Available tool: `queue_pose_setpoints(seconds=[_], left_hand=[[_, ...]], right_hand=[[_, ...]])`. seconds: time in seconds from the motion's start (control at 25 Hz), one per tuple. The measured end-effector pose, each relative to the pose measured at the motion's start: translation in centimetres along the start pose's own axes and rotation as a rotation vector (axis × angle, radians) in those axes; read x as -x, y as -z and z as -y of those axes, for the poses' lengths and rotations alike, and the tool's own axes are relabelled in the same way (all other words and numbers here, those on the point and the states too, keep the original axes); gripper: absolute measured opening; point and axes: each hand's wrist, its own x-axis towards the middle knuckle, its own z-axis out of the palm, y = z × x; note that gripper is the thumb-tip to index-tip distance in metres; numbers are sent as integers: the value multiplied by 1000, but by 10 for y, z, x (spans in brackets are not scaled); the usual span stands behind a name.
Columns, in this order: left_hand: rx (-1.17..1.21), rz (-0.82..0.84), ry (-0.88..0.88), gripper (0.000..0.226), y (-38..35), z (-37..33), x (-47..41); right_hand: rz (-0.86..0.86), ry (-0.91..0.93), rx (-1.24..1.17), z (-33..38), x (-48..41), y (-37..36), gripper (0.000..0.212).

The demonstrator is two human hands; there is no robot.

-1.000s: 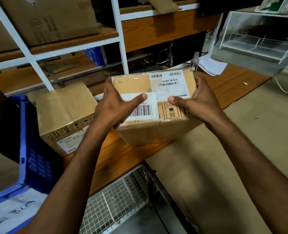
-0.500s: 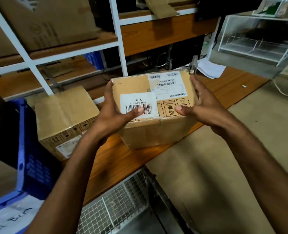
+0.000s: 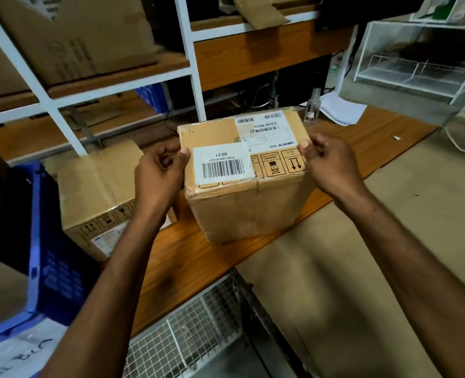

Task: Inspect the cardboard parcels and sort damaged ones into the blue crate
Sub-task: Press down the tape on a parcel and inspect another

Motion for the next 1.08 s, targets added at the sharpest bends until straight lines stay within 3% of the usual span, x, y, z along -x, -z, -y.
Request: queue_pose_setpoints(seconds=[0.12, 0.24, 0.32, 0.4, 0.52, 0.68, 0.84, 0.88, 1.0, 1.08], left_hand=[[-95, 11, 12, 23, 5, -3, -13], [-329, -16, -32, 45, -2, -9, -29], [-461, 73, -28, 62, -8, -9, -43], [-516, 159, -31, 62, -7, -10, -56], [-424, 185, -12, 53, -3, -11, -61], [-314, 103, -15, 43, -9, -7, -54], [-204, 31, 51, 46, -6, 2, -43], [-159, 13, 79, 44, -6, 3, -39], [11, -66, 180, 35, -24, -3, -19], [34, -156, 220, 29, -37, -8, -4]], right_hand=[[7, -26, 8, 6, -12, -1, 32], [-30, -100, 142, 20, -34, 5, 58], [42, -160, 199, 27, -52, 5, 54], [65, -168, 340, 32, -66, 2, 53], [24, -127, 539, 32, -71, -4, 57], [-132, -69, 570, 28, -66, -18, 60], [136, -4, 440, 24, -52, -22, 76], [119, 55, 426, 22, -37, -23, 81], [-350, 245, 343, 11, 28, -32, 58], [-475, 185, 234, -2, 70, -48, 54]])
